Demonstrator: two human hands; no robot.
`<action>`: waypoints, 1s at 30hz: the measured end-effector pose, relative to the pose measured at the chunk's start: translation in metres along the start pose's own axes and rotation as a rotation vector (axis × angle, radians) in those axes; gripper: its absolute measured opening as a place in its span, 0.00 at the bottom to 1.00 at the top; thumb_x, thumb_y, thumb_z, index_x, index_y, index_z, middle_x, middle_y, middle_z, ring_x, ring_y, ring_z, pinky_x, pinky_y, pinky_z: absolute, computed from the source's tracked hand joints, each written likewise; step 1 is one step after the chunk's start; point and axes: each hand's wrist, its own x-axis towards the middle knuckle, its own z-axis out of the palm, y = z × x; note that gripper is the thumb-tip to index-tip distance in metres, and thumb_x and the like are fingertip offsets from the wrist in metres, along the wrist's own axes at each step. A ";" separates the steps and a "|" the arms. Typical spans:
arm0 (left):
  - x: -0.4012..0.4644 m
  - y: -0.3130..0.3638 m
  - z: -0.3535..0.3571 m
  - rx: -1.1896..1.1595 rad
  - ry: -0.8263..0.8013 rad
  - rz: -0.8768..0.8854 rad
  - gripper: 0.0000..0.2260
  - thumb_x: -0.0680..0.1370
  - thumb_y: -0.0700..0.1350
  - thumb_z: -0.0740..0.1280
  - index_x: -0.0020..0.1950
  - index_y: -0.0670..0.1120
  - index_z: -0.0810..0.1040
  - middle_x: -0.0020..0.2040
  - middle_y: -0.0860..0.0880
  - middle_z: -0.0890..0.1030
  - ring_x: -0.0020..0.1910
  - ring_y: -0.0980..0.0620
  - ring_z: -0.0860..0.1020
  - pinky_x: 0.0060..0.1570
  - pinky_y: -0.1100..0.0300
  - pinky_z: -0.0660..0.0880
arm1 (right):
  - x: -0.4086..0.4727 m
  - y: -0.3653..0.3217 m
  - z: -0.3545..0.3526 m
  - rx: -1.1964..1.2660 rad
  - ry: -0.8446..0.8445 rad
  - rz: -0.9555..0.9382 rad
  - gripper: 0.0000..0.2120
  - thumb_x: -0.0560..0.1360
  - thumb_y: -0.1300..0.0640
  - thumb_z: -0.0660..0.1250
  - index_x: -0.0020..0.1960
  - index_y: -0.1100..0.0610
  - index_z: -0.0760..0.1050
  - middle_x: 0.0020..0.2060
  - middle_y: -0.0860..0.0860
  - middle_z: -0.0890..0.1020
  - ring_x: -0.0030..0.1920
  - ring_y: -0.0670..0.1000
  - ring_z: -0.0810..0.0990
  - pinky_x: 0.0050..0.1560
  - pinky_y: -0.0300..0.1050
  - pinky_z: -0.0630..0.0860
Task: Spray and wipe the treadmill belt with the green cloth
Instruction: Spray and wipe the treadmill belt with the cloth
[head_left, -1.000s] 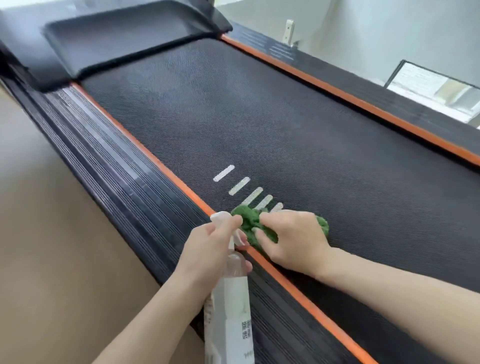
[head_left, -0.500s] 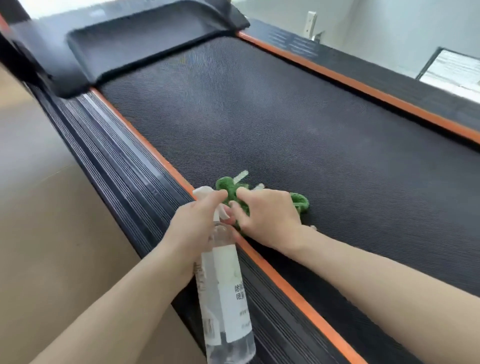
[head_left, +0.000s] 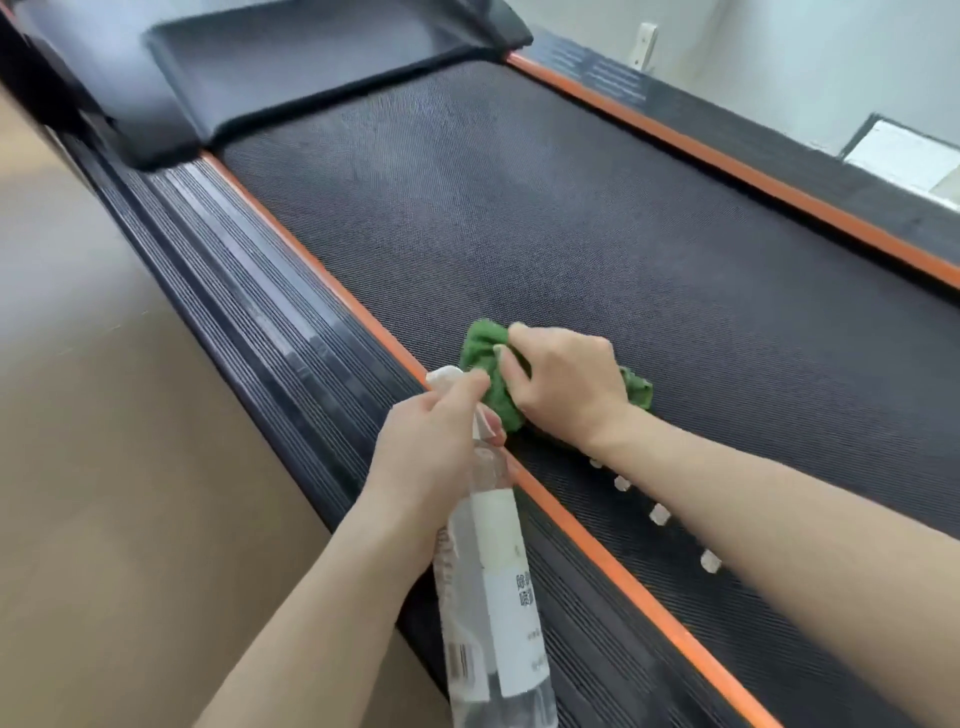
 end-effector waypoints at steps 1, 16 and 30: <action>0.002 -0.001 -0.001 -0.011 -0.003 -0.016 0.19 0.82 0.52 0.68 0.38 0.39 0.82 0.33 0.41 0.85 0.29 0.45 0.84 0.36 0.55 0.81 | 0.017 -0.009 0.010 -0.012 -0.006 0.049 0.11 0.77 0.48 0.63 0.40 0.53 0.70 0.33 0.51 0.81 0.37 0.58 0.82 0.31 0.47 0.64; 0.016 -0.002 -0.011 -0.024 -0.036 0.011 0.22 0.80 0.56 0.68 0.31 0.45 0.84 0.36 0.43 0.87 0.33 0.43 0.86 0.51 0.42 0.85 | -0.049 0.002 -0.033 0.065 -0.130 -0.143 0.13 0.79 0.47 0.59 0.38 0.52 0.70 0.31 0.49 0.78 0.33 0.56 0.79 0.29 0.47 0.70; 0.016 0.013 -0.023 -0.170 -0.067 0.015 0.13 0.79 0.50 0.72 0.43 0.41 0.80 0.42 0.41 0.82 0.29 0.45 0.82 0.32 0.57 0.80 | -0.087 0.013 -0.059 0.060 -0.229 -0.073 0.15 0.78 0.44 0.58 0.37 0.51 0.67 0.28 0.47 0.75 0.32 0.53 0.78 0.30 0.47 0.71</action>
